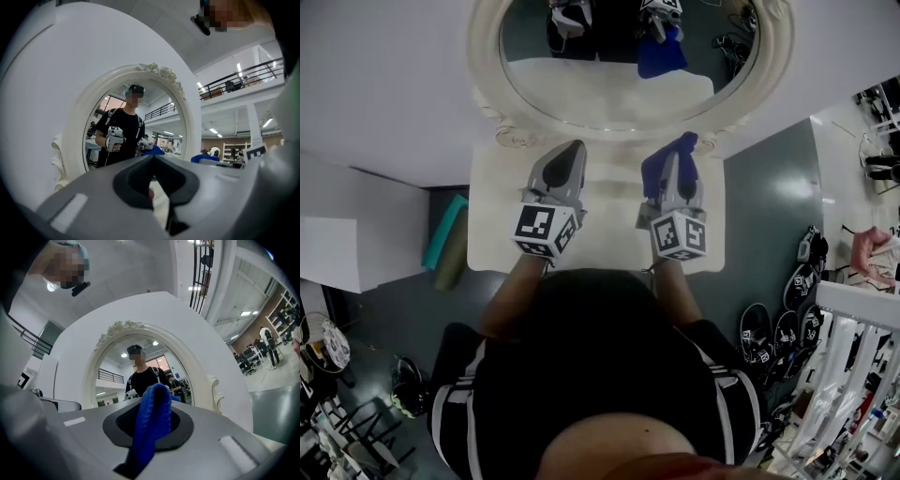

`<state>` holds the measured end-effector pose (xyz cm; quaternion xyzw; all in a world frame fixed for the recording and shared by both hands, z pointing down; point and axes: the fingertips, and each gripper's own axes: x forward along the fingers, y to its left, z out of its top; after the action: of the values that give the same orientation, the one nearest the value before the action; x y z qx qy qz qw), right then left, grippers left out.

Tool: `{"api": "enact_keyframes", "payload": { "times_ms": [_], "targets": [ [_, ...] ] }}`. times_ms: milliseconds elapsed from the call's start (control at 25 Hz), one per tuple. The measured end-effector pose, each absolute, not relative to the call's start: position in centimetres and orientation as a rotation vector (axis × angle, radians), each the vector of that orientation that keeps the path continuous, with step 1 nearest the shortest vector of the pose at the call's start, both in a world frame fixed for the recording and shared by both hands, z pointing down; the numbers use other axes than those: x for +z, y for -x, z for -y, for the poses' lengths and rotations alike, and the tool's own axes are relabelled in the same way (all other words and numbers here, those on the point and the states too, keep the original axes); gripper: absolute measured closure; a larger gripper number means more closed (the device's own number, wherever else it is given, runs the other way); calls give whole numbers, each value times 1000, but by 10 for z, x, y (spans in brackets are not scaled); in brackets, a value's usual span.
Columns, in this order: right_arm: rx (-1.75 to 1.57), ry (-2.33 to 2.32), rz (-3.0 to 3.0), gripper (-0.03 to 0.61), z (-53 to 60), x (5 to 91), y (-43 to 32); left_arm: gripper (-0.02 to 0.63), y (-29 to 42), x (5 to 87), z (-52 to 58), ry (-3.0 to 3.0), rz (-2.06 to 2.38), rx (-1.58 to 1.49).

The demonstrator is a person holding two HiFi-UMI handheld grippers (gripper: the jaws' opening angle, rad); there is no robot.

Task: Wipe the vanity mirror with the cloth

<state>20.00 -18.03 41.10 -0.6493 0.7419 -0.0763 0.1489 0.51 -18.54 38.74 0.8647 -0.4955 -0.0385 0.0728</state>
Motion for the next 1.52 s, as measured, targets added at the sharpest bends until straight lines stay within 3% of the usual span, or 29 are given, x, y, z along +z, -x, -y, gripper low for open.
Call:
{"api": "enact_keyframes", "payload": {
  "times_ms": [720,1520],
  "targets": [
    [-80,1892,-1944,540,254,359,-265,603,-18,380,216,-2576,1512,-112],
    [-11,1811,-1816,540,302,328,-270,603,2,386,216,-2562,1508,-107]
  ]
}}
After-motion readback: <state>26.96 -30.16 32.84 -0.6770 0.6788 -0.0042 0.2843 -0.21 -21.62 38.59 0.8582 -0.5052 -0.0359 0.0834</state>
